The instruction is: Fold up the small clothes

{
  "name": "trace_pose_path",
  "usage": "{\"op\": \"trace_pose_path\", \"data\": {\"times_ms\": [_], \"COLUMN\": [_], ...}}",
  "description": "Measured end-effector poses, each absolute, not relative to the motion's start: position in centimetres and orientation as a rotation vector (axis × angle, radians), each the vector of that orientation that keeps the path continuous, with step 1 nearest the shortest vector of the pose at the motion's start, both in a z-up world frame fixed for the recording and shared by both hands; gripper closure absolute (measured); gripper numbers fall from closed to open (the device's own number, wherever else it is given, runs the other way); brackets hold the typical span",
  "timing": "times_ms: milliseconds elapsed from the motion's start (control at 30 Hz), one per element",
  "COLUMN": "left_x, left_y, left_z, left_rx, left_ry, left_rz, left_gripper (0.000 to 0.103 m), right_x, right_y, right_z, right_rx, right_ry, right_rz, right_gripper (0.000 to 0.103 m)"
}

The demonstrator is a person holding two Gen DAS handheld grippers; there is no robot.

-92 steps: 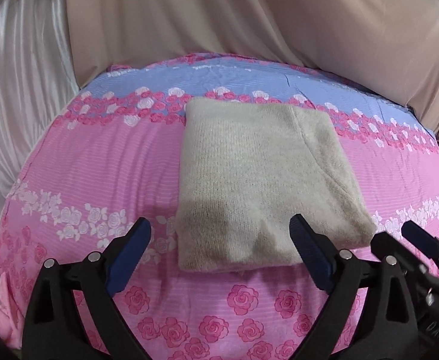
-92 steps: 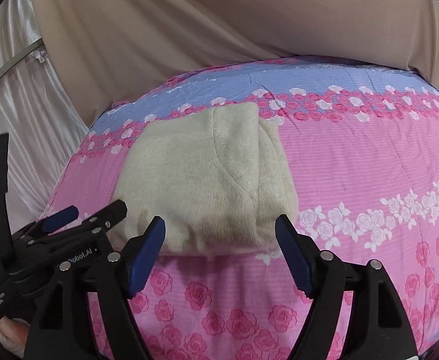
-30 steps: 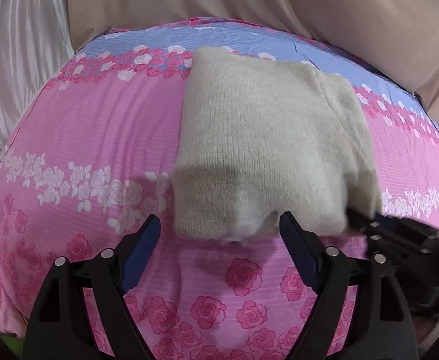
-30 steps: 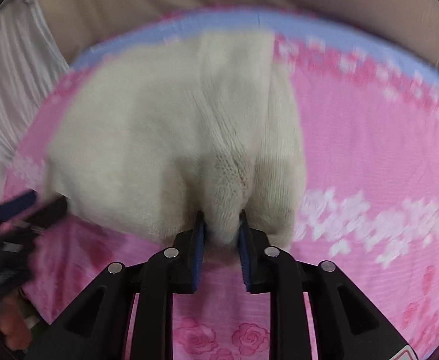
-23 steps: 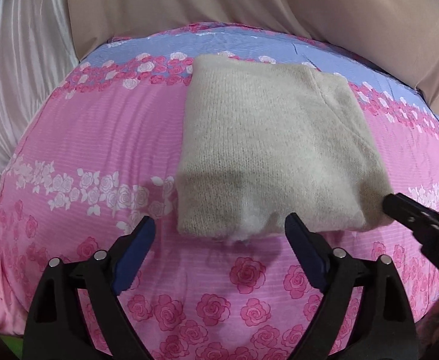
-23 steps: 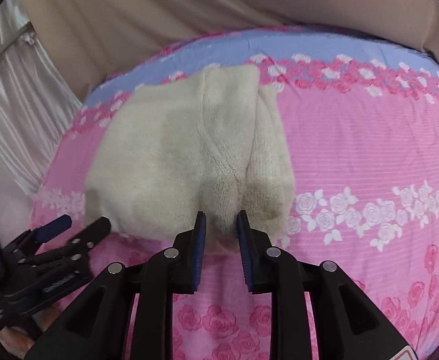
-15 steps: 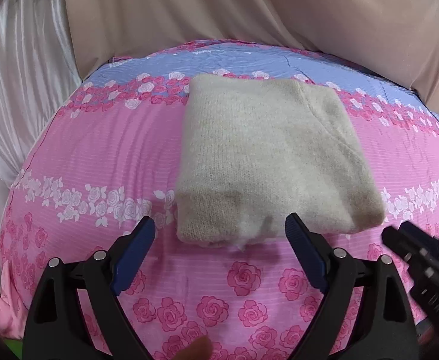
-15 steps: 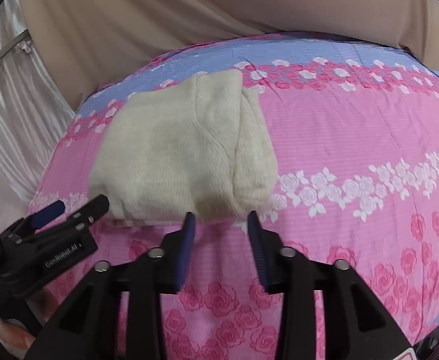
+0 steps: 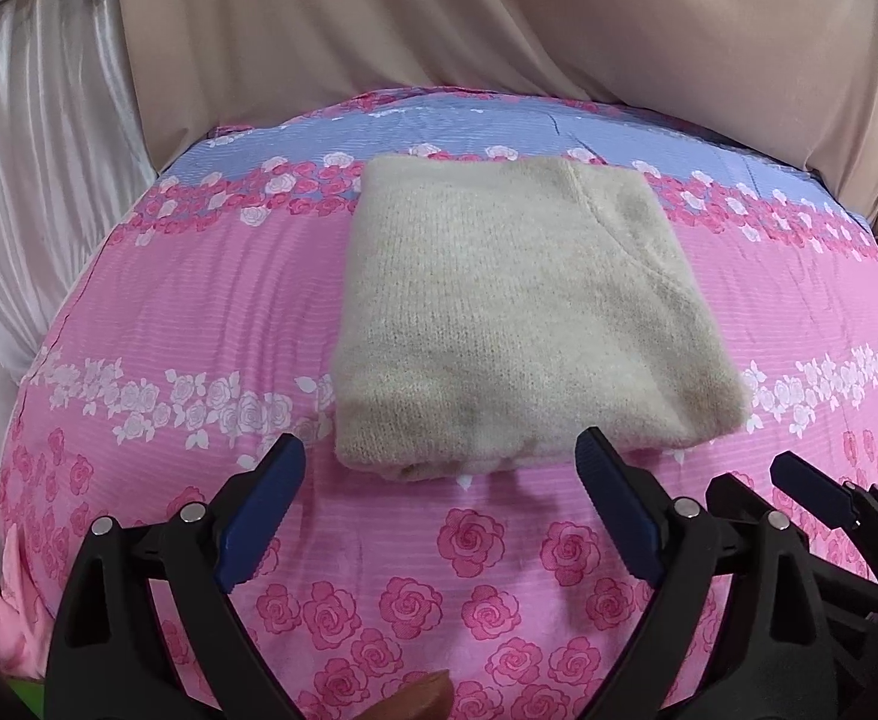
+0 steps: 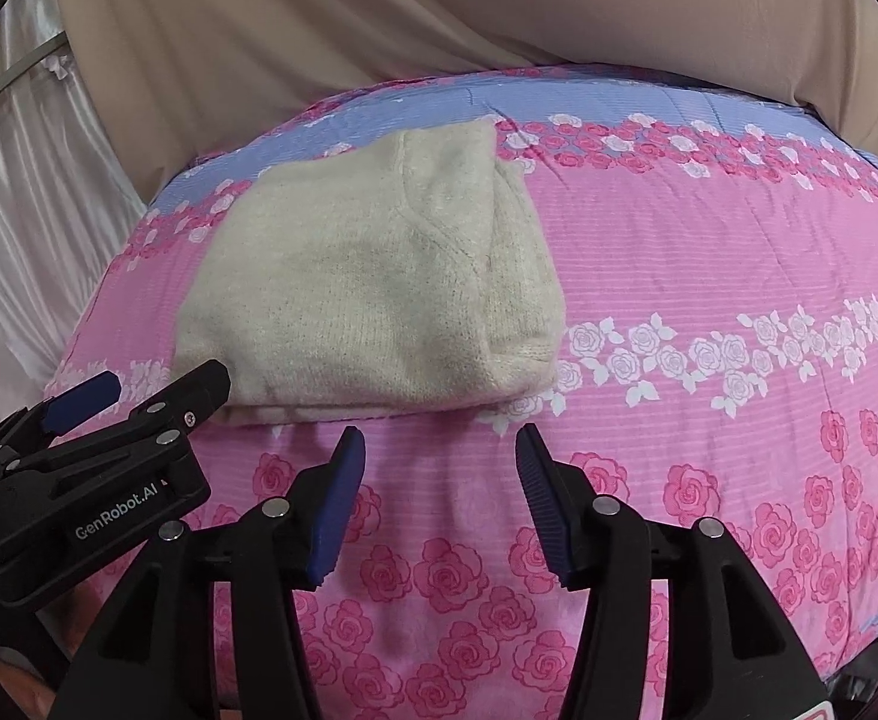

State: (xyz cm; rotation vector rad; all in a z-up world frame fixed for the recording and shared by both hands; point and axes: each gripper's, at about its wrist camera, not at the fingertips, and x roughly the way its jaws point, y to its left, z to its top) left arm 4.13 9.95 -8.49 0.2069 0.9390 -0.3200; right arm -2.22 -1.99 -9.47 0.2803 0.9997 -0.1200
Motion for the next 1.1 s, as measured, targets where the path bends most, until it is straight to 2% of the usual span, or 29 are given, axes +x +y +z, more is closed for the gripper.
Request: {"op": "trace_pose_path", "data": {"times_ms": [1100], "left_x": [4.16], "left_y": [10.16], "left_z": [-9.39], "left_rx": [0.227], "left_ry": [0.96], "left_rz": [-0.263], "left_gripper": [0.014], "right_x": [-2.06], "right_y": [-1.69], "right_z": [-9.93], "right_rx": [0.277], "right_ry": [1.011], "right_rz": [-0.126], "right_gripper": [0.051]}}
